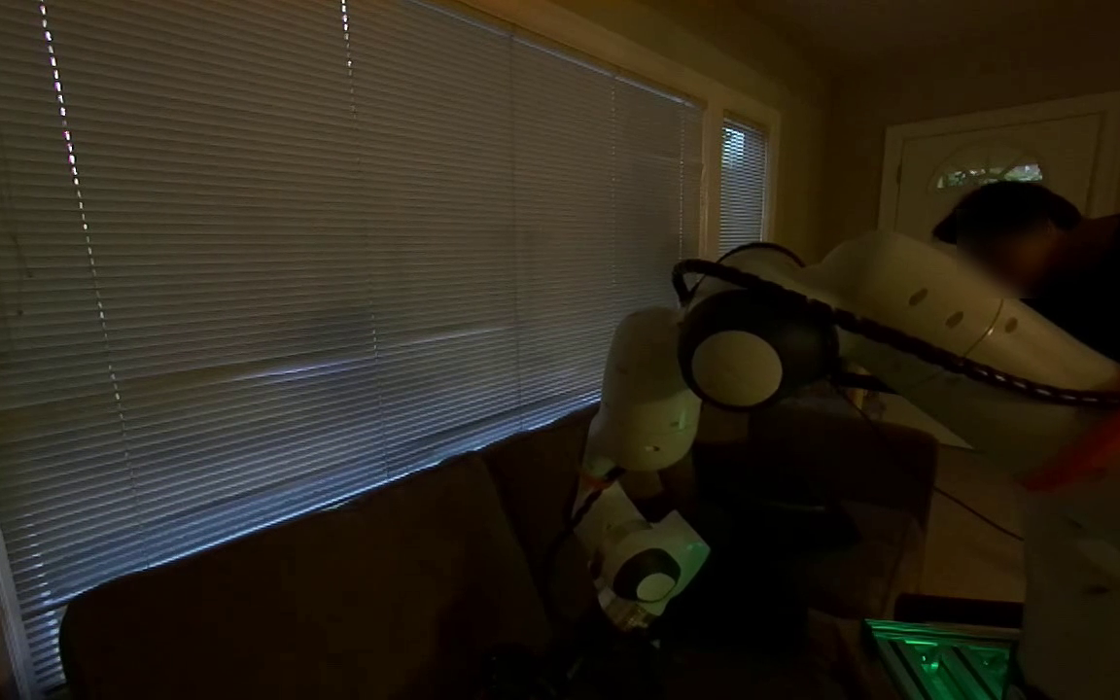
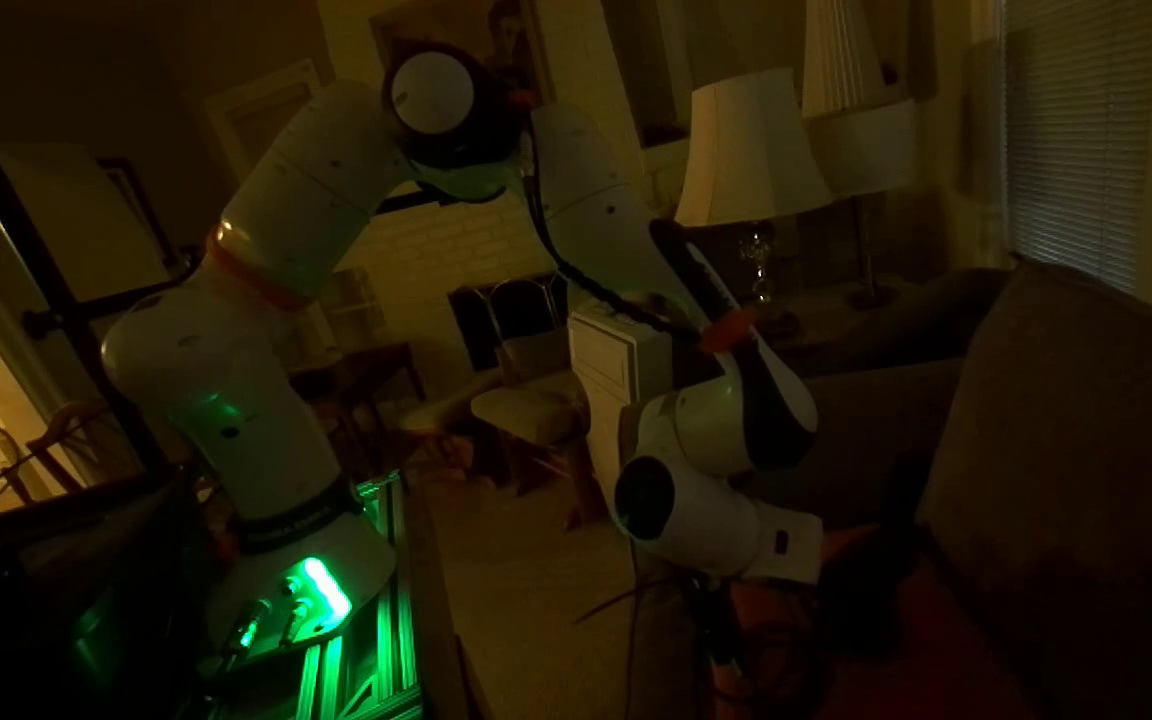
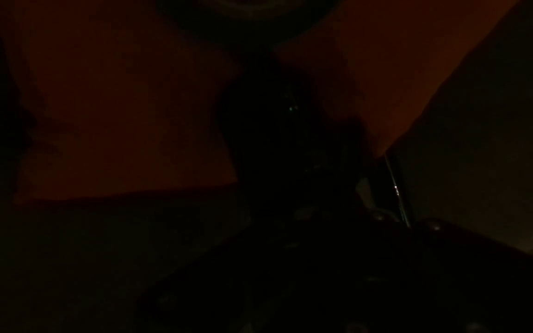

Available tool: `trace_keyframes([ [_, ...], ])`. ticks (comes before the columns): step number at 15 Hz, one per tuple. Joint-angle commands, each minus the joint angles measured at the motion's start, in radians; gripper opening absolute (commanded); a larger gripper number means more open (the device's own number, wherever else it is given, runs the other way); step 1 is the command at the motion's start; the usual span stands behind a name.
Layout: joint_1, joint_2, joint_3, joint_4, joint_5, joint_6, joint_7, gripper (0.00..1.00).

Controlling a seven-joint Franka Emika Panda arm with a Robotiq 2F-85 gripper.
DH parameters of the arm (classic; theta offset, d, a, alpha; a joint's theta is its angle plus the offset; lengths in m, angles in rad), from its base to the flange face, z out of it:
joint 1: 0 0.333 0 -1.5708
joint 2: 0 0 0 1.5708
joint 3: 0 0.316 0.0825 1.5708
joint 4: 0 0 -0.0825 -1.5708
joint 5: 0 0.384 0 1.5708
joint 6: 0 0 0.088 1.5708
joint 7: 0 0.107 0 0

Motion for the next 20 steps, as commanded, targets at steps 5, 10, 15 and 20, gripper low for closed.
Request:
trace_keyframes([
  [5, 0.055, 0.002, -0.002, 0.01, 0.092, 0.083, -0.063, 0.01],
  [10, 0.093, 0.005, -0.006, 0.017, 0.137, 0.131, -0.085, 0.01],
  [15, 0.129, 0.009, -0.016, 0.018, 0.183, 0.17, -0.105, 0.01],
  [20, 0.155, 0.014, -0.029, 0.021, 0.222, 0.194, -0.126, 0.01],
])
